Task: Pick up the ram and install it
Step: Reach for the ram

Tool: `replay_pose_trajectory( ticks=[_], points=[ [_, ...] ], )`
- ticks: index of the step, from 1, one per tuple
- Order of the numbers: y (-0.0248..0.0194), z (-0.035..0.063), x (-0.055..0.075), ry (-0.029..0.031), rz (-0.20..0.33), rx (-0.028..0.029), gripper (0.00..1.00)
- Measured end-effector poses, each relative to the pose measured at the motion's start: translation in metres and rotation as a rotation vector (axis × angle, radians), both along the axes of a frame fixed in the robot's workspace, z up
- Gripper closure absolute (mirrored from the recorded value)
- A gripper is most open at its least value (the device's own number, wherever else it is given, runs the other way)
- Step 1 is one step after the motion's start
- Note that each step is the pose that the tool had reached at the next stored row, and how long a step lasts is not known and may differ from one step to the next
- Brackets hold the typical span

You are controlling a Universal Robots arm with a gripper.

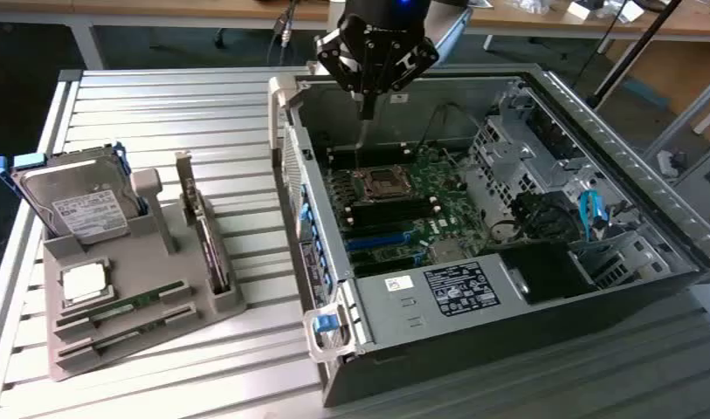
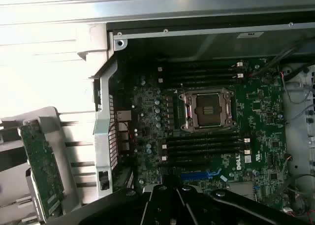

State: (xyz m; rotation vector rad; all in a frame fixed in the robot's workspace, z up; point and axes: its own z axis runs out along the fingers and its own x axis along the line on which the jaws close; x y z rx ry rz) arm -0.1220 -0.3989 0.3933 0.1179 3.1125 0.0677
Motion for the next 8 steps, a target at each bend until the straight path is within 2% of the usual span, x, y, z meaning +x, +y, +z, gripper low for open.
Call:
replay_pose_trajectory(
  ticks=[4,8],
  points=[
    [0.0,0.0001,-0.001,0.0,0.0,-0.0001,0.9],
    [0.0,0.0,-0.013,0.0,0.0,-0.0001,0.9]
  ],
)
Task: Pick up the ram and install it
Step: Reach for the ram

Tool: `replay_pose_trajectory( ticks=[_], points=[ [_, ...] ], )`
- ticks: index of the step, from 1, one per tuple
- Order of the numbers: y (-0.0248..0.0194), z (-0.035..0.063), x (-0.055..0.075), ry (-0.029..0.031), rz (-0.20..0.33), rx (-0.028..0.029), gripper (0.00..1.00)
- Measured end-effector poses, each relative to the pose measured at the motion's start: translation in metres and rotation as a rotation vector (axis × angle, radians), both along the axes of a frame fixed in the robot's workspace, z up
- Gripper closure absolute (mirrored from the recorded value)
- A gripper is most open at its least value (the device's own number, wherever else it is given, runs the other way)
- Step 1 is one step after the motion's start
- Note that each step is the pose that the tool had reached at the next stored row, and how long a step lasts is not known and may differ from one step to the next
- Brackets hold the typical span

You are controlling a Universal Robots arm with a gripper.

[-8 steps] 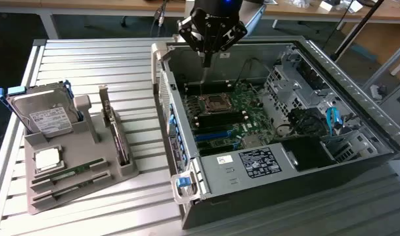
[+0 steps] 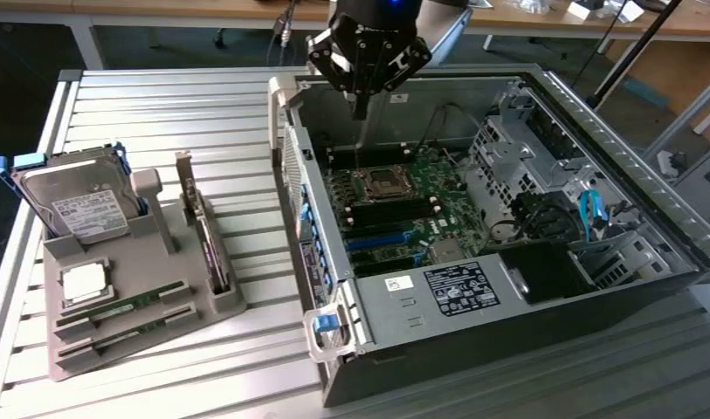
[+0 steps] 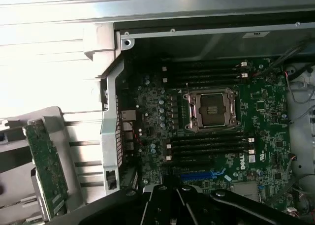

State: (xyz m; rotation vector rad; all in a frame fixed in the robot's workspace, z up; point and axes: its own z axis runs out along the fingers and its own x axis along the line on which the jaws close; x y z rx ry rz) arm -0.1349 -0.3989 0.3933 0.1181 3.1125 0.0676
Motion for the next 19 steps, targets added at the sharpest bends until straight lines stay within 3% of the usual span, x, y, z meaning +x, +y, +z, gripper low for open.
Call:
replay_pose_trajectory(
  ticks=[5,19],
  points=[
    [0.0,0.0,-0.018,0.0,0.0,0.0,0.9],
    [-0.0001,0.0,-0.108,-0.0003,0.0,0.0,0.9]
  ],
)
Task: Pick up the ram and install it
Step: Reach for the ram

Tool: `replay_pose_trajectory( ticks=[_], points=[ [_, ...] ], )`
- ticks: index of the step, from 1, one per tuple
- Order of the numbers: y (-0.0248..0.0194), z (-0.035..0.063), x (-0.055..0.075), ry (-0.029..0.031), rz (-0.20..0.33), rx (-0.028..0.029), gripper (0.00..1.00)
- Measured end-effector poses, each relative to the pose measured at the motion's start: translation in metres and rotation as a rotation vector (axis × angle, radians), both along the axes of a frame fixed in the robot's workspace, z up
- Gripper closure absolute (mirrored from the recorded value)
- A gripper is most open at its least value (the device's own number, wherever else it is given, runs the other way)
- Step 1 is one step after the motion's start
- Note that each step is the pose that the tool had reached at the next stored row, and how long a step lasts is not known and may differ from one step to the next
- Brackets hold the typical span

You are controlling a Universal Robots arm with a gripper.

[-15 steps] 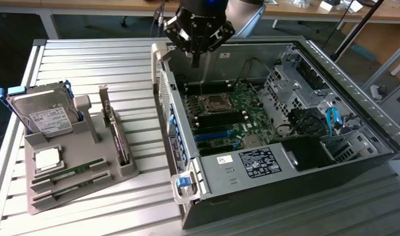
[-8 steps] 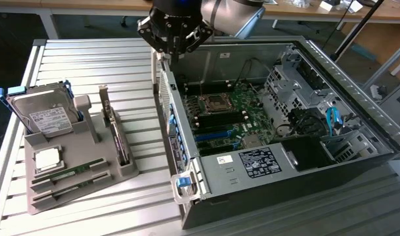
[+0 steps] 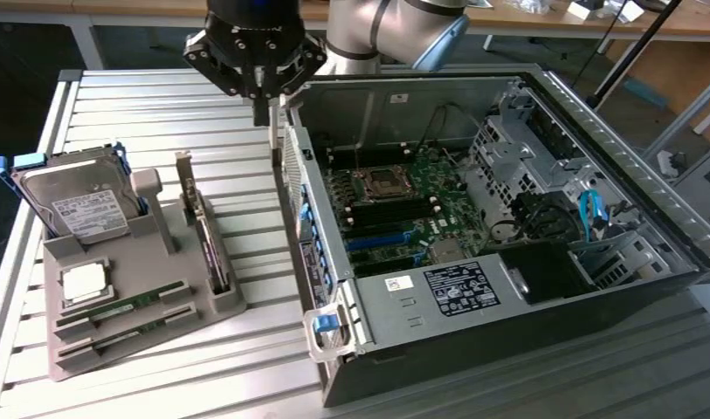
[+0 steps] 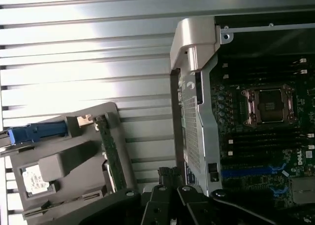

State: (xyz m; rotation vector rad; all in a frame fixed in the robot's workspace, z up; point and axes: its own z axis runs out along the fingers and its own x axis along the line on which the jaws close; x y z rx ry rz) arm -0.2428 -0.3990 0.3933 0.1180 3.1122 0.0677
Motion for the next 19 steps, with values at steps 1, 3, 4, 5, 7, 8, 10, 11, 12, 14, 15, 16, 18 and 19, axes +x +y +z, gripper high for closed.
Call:
replay_pose_trajectory(
  ticks=[1,3,4,5,7,8,10,11,12,14,15,16,18,19],
  points=[
    [0.0,0.0,-0.006,-0.0001,0.0,0.0001,0.9],
    [0.0,0.0,-0.021,0.0,0.0,0.0,0.9],
    [0.0,0.0,-0.026,-0.0001,0.0,-0.0001,0.9],
    [0.0,0.0,-0.03,-0.0002,0.0,0.0,0.9],
    [0.0,0.0001,-0.041,-0.0002,0.0,-0.0001,0.9],
    [0.0,0.0,-0.046,-0.0002,0.0,-0.0001,0.9],
    [-0.0001,0.0,-0.055,-0.0004,0.0,0.0,0.9],
    [-0.0001,0.0,-0.059,-0.0002,0.0,-0.0001,0.9],
    [-0.0001,0.0,-0.064,-0.0002,0.0,-0.0001,0.9],
    [-0.0001,0.0,-0.072,-0.0004,0.0,0.0,0.9],
    [-0.0001,0.0,-0.076,-0.0004,0.0,0.0,0.9],
    [-0.0001,0.0001,-0.081,-0.0002,0.0,-0.0001,0.9],
    [-0.0001,0.0,-0.089,-0.0003,0.0,0.0,0.9],
    [-0.0001,-0.0001,-0.094,-0.0004,0.0,0.0,0.9]
  ],
)
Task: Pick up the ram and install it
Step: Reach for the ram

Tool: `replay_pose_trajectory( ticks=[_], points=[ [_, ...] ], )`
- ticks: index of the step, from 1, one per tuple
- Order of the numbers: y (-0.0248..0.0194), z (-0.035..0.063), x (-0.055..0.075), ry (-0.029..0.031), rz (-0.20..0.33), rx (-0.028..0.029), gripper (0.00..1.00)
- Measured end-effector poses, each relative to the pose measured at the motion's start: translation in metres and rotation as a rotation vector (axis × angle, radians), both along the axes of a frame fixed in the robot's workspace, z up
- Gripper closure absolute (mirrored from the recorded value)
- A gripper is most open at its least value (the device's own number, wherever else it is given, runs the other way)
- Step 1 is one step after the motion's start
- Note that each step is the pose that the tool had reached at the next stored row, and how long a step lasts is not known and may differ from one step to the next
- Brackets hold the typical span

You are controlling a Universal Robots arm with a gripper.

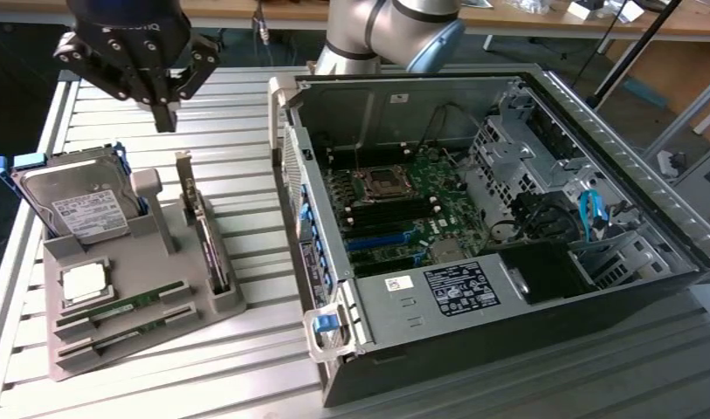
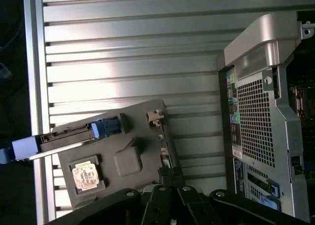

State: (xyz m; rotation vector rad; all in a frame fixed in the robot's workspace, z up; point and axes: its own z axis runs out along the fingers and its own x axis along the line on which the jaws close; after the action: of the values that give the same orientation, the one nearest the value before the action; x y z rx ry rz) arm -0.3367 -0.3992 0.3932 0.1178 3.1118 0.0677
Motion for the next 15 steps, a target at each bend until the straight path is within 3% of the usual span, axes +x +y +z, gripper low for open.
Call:
replay_pose_trajectory(
  ticks=[15],
  points=[
    [-0.0001,0.0001,-0.065,0.0002,0.0,-0.0001,0.9]
  ],
)
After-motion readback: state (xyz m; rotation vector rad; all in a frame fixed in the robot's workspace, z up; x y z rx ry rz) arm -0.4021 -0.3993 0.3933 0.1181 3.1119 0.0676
